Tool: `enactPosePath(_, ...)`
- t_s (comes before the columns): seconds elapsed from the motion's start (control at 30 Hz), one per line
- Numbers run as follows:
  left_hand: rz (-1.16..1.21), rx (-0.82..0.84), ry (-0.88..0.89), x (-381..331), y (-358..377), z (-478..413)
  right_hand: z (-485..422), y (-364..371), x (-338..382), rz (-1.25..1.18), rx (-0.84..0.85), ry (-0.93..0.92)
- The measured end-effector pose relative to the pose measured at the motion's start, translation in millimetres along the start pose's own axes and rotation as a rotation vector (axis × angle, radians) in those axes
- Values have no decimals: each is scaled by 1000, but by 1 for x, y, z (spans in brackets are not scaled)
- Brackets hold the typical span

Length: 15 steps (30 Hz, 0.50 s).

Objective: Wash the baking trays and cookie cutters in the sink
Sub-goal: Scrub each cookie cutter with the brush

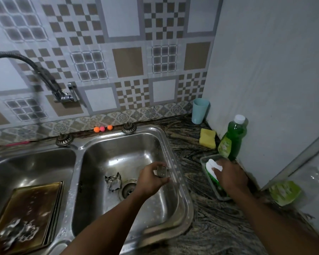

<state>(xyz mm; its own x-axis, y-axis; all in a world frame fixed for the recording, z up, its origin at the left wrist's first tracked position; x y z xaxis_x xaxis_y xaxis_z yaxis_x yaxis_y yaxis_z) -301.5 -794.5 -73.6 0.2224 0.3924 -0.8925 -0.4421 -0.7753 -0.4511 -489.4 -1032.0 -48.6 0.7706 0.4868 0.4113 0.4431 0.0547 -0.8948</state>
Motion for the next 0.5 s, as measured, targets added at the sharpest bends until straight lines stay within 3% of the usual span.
enactPosePath(0.27, 216, -66, -42, -10, -34, -3, -4, -41, 16, -148, -150, 88)
enactPosePath(0.5, 380, 6, -93, -14, -67, -6, 24, -51, 143, -511, -134, -99)
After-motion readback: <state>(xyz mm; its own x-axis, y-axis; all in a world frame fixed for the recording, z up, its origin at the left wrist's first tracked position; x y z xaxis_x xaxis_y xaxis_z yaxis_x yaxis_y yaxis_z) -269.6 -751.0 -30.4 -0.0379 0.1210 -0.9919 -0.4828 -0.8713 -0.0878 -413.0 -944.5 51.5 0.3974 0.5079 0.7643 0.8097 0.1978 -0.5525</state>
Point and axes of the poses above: each hand's wrist, its own z-axis away from the middle knuckle, its own y-axis out of the palm, x = y × z, the point moved 9 cm from there along -z, towards the middle knuckle, and after that the axes turned 14 degrees about -x, right-handed, at the moved point
